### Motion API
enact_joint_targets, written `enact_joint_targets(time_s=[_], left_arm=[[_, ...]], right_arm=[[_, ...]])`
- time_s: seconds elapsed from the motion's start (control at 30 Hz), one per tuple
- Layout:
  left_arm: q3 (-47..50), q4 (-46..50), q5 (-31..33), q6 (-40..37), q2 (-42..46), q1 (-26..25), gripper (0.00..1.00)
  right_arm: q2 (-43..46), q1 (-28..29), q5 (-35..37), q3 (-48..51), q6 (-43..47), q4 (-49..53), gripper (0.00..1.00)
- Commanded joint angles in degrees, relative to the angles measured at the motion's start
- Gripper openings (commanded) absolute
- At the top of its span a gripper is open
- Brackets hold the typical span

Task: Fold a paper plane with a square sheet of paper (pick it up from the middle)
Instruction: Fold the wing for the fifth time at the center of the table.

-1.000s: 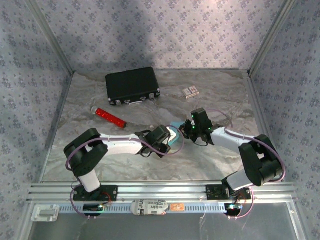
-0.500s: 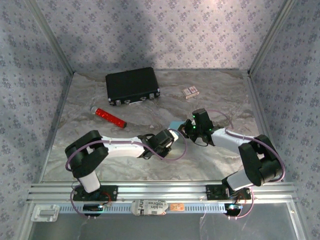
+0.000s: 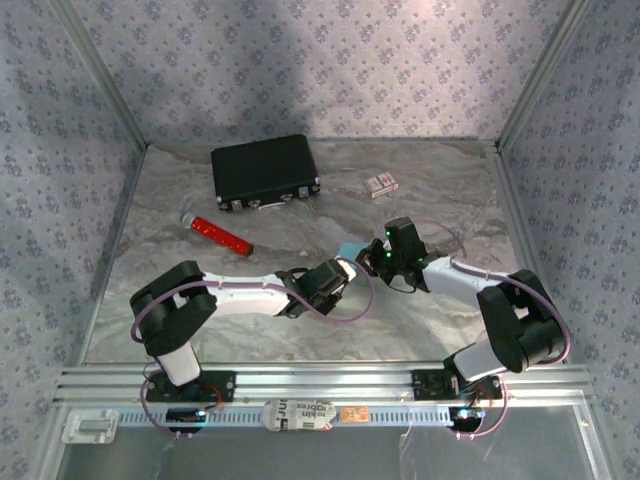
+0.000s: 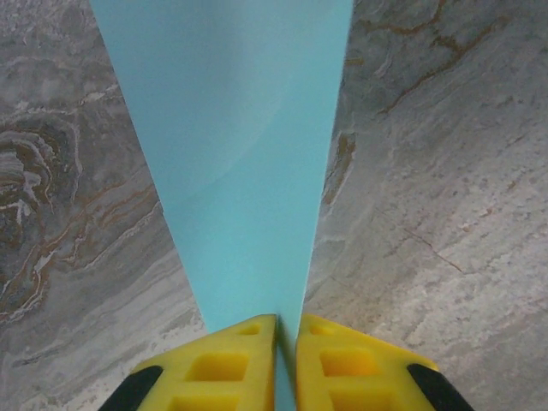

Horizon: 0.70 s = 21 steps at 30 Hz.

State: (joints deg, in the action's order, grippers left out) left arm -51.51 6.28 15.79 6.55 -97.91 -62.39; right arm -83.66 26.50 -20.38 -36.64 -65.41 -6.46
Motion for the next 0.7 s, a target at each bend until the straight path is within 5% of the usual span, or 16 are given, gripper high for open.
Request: enact_joint_targets(time_s=[0.0, 0.3, 0.67], left_arm=[[-0.37, 0.30, 1.45, -0.38, 1.49, -0.54, 0.11], [-0.12, 0.40, 1.79, -0.64, 1.36, -0.60, 0.16], [-0.22, 0.34, 1.27, 0.00, 1.31, -0.61, 0.01]], right_arm=[[1.08, -0.27, -0.71, 0.70, -0.74, -0.14, 0.04], [1.22, -0.30, -0.82, 0.46, -0.64, -0.31, 0.03], [1.30, -0.25, -0.86, 0.43, -0.36, -0.05, 0.05]])
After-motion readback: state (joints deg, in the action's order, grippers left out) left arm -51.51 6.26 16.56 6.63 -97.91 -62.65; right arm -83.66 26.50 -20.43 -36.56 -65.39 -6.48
